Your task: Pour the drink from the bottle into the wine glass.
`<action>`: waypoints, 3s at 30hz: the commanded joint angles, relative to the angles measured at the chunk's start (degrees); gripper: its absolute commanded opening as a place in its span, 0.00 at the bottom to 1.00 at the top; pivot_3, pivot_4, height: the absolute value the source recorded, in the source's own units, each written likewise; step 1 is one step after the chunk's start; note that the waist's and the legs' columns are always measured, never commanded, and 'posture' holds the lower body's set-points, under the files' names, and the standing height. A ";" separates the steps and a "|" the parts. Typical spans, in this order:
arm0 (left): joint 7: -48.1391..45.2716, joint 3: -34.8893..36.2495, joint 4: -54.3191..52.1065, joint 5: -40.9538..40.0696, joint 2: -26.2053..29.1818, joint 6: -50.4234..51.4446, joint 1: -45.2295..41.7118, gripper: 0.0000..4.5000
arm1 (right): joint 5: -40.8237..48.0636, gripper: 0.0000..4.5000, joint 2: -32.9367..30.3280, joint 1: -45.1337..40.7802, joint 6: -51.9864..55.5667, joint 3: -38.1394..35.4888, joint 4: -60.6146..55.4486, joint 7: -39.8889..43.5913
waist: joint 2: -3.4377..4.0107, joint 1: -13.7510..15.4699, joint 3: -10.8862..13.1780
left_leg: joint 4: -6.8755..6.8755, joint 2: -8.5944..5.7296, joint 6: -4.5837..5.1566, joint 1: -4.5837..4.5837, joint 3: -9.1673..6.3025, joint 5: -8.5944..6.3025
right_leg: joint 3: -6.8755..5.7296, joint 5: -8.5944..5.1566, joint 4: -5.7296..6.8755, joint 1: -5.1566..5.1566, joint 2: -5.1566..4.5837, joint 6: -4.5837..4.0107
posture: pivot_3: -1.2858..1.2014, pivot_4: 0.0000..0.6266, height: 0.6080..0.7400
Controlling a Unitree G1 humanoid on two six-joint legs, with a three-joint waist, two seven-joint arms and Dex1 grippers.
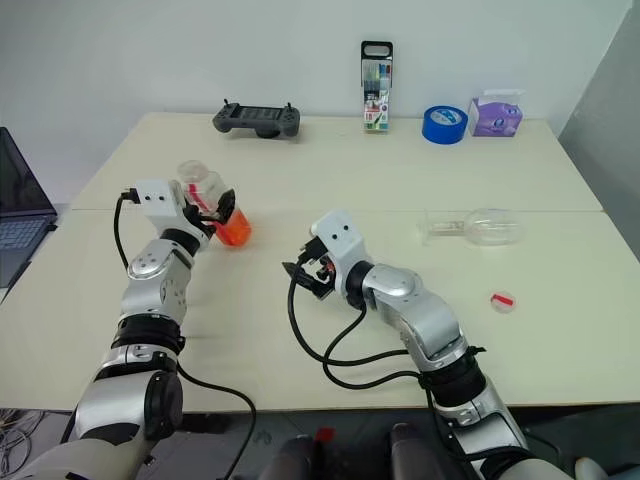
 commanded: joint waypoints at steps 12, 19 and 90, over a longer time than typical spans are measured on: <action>0.64 -0.90 -13.53 0.33 0.47 6.60 4.77 0.99 | -0.34 0.84 -0.58 0.59 -0.40 -2.49 -2.71 0.29 | 0.00 0.04 0.00 | 0.00 0.00 0.00 0.00 0.00 0.00 | 0.01 0.00 0.01 0.00 0.00 0.00 | 0.52 0.24 1.00; 2.14 -0.95 -29.26 -0.56 -0.38 14.76 13.78 0.99 | -0.16 0.84 -2.18 0.35 -0.46 -3.79 -2.55 0.82 | 0.00 0.05 0.00 | 0.00 0.01 0.00 0.01 0.01 0.00 | 0.03 0.00 0.00 0.00 -0.04 -0.01 | 0.52 0.24 1.00; -9.40 -22.43 -52.76 -0.25 -11.60 21.80 21.71 1.00 | 32.78 0.04 2.39 -14.18 -19.90 -45.78 40.03 -13.96 | 0.16 0.11 -0.01 | -0.07 0.10 0.07 0.06 0.60 -0.02 | 0.34 0.00 -0.03 0.05 0.38 -0.02 | 0.52 0.24 1.00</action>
